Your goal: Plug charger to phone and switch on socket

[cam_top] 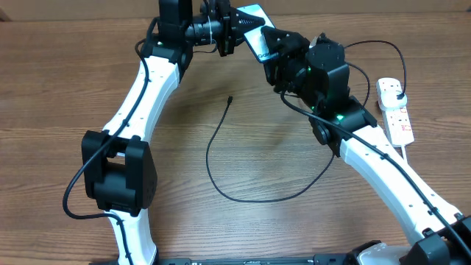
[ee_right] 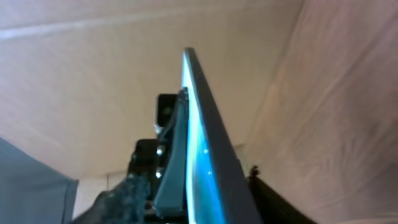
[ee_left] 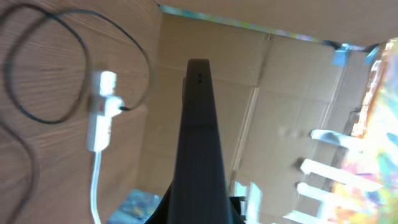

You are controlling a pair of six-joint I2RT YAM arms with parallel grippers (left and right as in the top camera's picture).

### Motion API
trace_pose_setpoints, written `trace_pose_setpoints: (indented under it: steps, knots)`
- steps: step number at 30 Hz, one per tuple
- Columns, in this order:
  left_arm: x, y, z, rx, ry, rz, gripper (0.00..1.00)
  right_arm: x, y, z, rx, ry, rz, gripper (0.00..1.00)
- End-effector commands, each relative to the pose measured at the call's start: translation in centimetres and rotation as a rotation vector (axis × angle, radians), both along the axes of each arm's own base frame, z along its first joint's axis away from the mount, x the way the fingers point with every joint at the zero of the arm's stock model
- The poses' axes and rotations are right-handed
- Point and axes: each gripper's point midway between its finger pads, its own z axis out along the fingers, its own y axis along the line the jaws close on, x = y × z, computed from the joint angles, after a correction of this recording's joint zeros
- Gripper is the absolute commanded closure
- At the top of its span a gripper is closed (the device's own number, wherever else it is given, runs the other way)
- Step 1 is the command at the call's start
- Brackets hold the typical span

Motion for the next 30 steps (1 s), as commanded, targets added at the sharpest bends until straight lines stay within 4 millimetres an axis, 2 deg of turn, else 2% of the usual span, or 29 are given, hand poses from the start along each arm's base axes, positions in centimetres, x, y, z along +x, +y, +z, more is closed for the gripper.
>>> trace_pose_setpoints:
  steps: [1, 4, 7, 8, 10, 14, 19, 21, 23, 25, 30]
  knots:
    - [0.5, 2.6, -1.0, 0.095, -0.150, 0.000, 0.96, -0.4, -0.3, -0.3, -0.091, -0.015, 0.022, 0.28]
    - [0.5, 5.3, -3.5, 0.193, -0.174, 0.007, 0.96, -1.0, -0.5, -2.1, -0.236, -0.019, 0.076, 0.27]
    - [0.2, 8.7, -6.0, 0.296, -0.191, 0.009, 0.96, -2.3, -0.8, -5.1, -0.409, 0.023, 0.162, 0.27]
    - [-0.2, 10.5, -7.1, 0.336, -0.194, 0.005, 0.96, -3.1, -1.2, -6.7, -0.487, 0.057, 0.202, 0.27]
    - [-0.7, 12.7, -8.1, 0.370, -0.181, 0.004, 0.96, -4.3, -1.8, -8.5, -0.578, 0.101, 0.254, 0.26]
    - [-2.1, 16.8, -9.3, 0.400, -0.144, 0.003, 0.96, -6.7, -2.6, -11.3, -0.760, 0.137, 0.395, 0.15]
    - [-3.3, 19.3, -8.1, 0.309, -0.175, -0.005, 0.96, -8.0, -2.1, -12.0, -0.838, 0.090, 0.534, 0.18]
    - [-3.3, 21.2, -6.7, 0.227, -0.197, 0.023, 0.96, -8.2, -1.4, -12.5, -0.823, 0.086, 0.584, 0.24]
    - [-3.3, 22.8, -6.2, 0.199, -0.200, 0.055, 0.96, -8.1, -0.7, -12.9, -0.812, 0.092, 0.628, 0.26]
    - [-3.3, 24.3, -6.1, 0.190, -0.187, 0.085, 0.96, -7.5, 0.0, -13.4, -0.804, 0.120, 0.665, 0.27]
    - [-3.5, 25.5, -6.3, 0.190, -0.164, 0.110, 0.96, -4.6, 1.5, -14.6, -0.821, 0.193, 0.711, 0.32]
